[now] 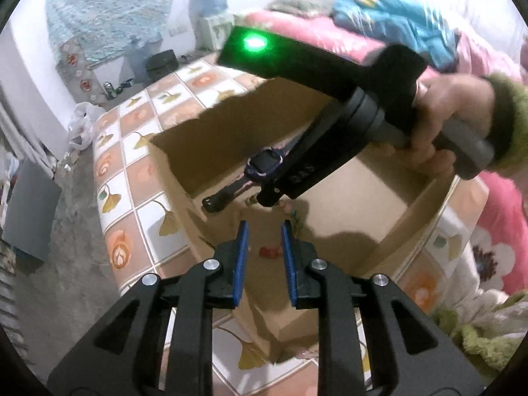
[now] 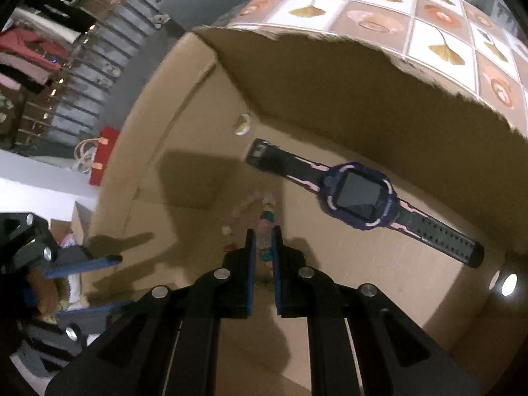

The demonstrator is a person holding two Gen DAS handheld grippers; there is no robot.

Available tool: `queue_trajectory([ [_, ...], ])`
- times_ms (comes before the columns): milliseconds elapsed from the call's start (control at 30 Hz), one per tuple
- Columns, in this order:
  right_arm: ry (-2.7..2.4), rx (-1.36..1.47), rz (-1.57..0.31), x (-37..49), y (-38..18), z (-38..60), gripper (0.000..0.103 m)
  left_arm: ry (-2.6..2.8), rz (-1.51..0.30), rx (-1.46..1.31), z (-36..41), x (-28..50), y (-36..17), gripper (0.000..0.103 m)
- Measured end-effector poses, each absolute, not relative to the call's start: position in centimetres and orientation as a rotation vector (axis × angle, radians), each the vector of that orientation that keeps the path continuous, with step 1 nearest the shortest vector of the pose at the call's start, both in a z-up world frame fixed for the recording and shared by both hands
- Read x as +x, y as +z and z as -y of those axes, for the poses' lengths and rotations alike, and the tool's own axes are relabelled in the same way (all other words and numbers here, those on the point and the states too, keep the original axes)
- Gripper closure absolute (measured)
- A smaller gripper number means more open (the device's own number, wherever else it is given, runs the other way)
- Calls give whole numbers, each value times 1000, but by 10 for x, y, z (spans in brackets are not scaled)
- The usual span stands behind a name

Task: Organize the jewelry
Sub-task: 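Lower the bracelet into the box beside the watch and open both grippers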

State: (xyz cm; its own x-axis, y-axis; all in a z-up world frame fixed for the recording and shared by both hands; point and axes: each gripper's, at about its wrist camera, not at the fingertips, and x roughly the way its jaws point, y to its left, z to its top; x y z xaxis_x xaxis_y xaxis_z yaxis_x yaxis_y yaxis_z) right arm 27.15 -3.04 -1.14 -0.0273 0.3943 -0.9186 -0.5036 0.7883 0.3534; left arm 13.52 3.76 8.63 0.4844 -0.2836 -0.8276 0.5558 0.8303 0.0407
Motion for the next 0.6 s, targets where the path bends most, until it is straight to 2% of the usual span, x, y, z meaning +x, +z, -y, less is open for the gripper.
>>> queue_trajectory([
  [167,779,-107,-1393,266,3,18,93,-510,-875,221,-59,124,95,83],
  [333,734,-169,-1429,280,-16,2,93,-503,-852,153,-70,117,91,82],
  [467,695,-205,-1408,292,-22,-6,92,-512,-820,109,-77,106,90,71],
  [533,680,-209,-1399,295,-22,-5,92,-513,-798,84,-82,101,90,70],
  [567,682,-203,-1396,295,-21,-4,89,-513,-793,72,-83,98,90,69],
  [600,678,-195,-1385,295,-17,-1,80,-513,-787,56,-85,96,90,66],
])
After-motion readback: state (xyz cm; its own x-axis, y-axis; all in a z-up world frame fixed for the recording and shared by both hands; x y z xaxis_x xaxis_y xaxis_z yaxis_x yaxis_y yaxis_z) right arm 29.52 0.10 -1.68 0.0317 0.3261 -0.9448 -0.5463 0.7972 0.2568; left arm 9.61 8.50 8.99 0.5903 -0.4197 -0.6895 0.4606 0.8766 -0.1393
